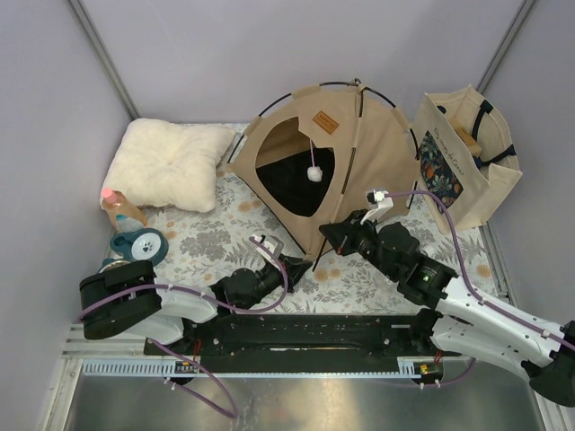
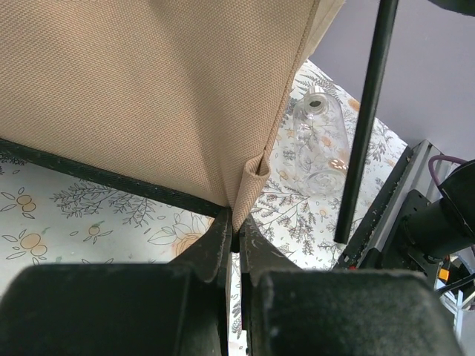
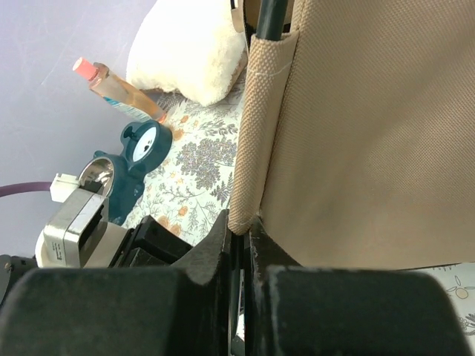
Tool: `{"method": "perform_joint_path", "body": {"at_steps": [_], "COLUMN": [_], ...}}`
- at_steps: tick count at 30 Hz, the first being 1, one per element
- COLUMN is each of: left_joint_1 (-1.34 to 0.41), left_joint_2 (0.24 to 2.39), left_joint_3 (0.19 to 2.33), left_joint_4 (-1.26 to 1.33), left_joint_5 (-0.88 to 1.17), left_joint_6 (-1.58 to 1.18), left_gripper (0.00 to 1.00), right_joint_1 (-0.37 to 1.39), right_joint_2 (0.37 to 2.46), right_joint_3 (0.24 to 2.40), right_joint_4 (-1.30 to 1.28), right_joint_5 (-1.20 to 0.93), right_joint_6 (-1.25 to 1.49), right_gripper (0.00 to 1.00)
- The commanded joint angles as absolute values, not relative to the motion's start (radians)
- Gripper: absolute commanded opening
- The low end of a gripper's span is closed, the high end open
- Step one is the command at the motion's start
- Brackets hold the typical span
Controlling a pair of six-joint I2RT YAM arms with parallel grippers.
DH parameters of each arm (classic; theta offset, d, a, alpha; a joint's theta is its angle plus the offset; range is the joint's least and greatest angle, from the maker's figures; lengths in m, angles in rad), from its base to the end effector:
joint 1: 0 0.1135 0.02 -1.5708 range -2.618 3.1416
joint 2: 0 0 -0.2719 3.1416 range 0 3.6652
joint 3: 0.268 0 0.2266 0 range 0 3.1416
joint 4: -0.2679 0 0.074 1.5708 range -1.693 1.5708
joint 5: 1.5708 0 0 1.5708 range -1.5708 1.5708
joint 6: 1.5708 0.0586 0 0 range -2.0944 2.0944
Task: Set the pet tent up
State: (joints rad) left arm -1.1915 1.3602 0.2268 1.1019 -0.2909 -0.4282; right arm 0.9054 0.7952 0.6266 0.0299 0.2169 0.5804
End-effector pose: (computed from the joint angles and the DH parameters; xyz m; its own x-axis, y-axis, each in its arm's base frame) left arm 0.1045 -0.2169 0.2028 -0.3360 -0.2313 -0.9130 0.7082 0.5770 -0.4068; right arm 0.1242 0.1378 0.3120 -0.4204 0.3317 -0.8445 -0.4856 0.7040 0.5182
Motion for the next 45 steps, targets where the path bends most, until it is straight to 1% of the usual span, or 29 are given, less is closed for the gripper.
{"method": "perform_joint_path", "body": {"at_steps": [1, 15, 19, 22, 24, 28, 32, 37, 45], "left_joint_1": [-1.238, -1.371, -1.378, -1.384, -1.385, -1.385, -1.387, -1.384, -1.342], "left_joint_2": [1.351, 1.397, 1.376, 1.358, 1.339, 1.305, 1.299, 1.301, 1.261], "left_joint_3": [0.189, 0.212, 0.288, 0.365, 0.393, 0.4, 0.436, 0.457, 0.419], "left_joint_4": [1.037, 0.962, 0.839, 0.729, 0.672, 0.599, 0.464, 0.356, 0.356], "left_joint_5": [-0.281, -0.428, -0.42, -0.434, -0.478, -0.548, -0.577, -0.594, -0.572], "left_joint_6": [-0.448, -0.403, -0.437, -0.514, -0.586, -0.716, -0.823, -0.961, -1.158], "left_gripper": [0.0, 0.0, 0.0, 0.0, 0.0, 0.0, 0.0, 0.0, 0.0], "right_joint_1": [0.891, 0.893, 0.894, 0.893, 0.893, 0.893, 0.893, 0.893, 0.893], "right_joint_2": [0.802, 0.879, 0.905, 0.913, 0.917, 0.914, 0.908, 0.888, 0.851], "right_joint_3": [0.729, 0.787, 0.77, 0.749, 0.738, 0.715, 0.729, 0.752, 0.746], "right_joint_4": [0.215, 0.229, 0.227, 0.242, 0.239, 0.239, 0.229, 0.206, 0.173], "right_joint_5": [0.408, 0.503, 0.482, 0.466, 0.459, 0.451, 0.459, 0.457, 0.419], "right_joint_6": [0.534, 0.509, 0.538, 0.561, 0.566, 0.58, 0.569, 0.557, 0.583], "right_gripper": [0.0, 0.0, 0.0, 0.0, 0.0, 0.0, 0.0, 0.0, 0.0]}}
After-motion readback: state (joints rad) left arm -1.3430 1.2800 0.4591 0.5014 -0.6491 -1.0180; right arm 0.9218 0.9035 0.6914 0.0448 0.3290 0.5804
